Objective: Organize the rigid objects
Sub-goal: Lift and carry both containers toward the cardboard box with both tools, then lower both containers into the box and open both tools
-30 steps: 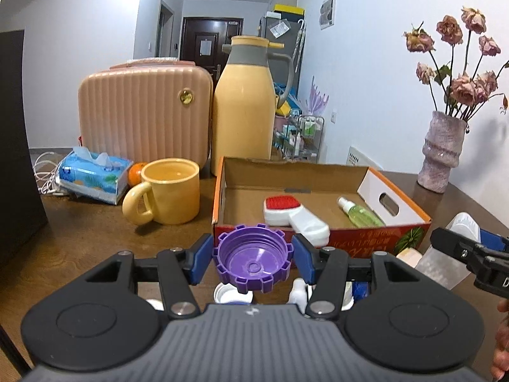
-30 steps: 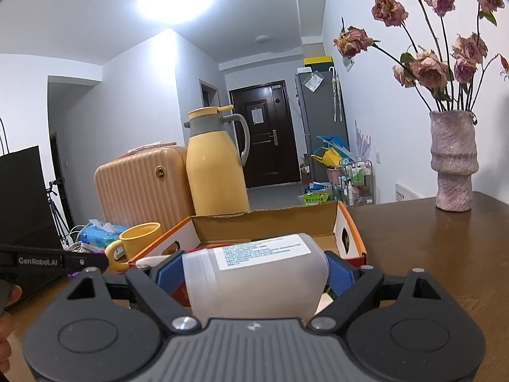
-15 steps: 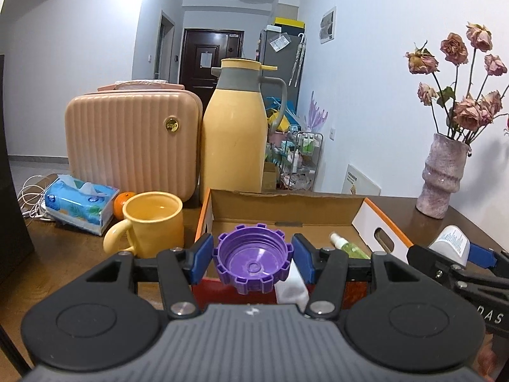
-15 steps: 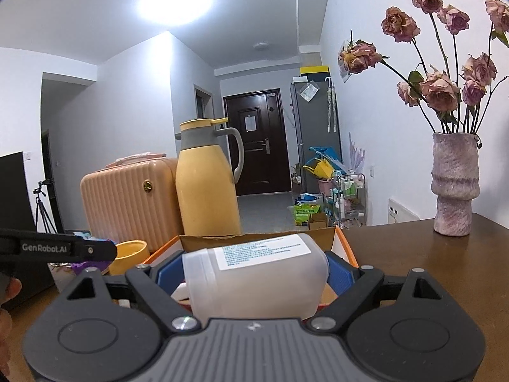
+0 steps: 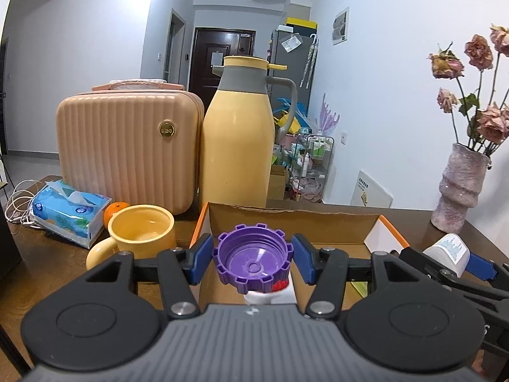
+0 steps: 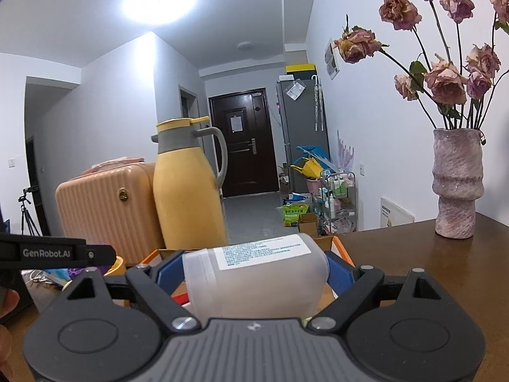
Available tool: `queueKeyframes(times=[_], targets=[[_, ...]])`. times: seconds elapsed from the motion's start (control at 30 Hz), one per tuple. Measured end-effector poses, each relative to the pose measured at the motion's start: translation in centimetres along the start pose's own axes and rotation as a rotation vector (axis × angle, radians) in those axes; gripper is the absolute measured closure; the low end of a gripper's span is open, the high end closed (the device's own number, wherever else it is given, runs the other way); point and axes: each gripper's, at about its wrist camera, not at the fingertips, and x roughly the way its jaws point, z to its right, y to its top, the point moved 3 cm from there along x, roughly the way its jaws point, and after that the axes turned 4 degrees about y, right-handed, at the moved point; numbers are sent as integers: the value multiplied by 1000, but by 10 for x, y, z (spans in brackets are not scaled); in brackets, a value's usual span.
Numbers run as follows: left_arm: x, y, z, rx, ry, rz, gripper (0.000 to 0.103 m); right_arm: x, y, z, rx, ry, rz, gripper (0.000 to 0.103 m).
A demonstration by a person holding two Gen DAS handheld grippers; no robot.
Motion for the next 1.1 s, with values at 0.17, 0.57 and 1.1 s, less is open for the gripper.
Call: queueKeyframes(times=[0.17,0.57,1.1], targets=[[20,4,3,2,15,-13,48,20,3,4,6,-14,-10,13],[66,6,12,37,51,-64,48,61,2,9,-2,-50,-63,13],[96,6,10,71,76,-111,1,88,-4,14,-73,-111,-144,0]])
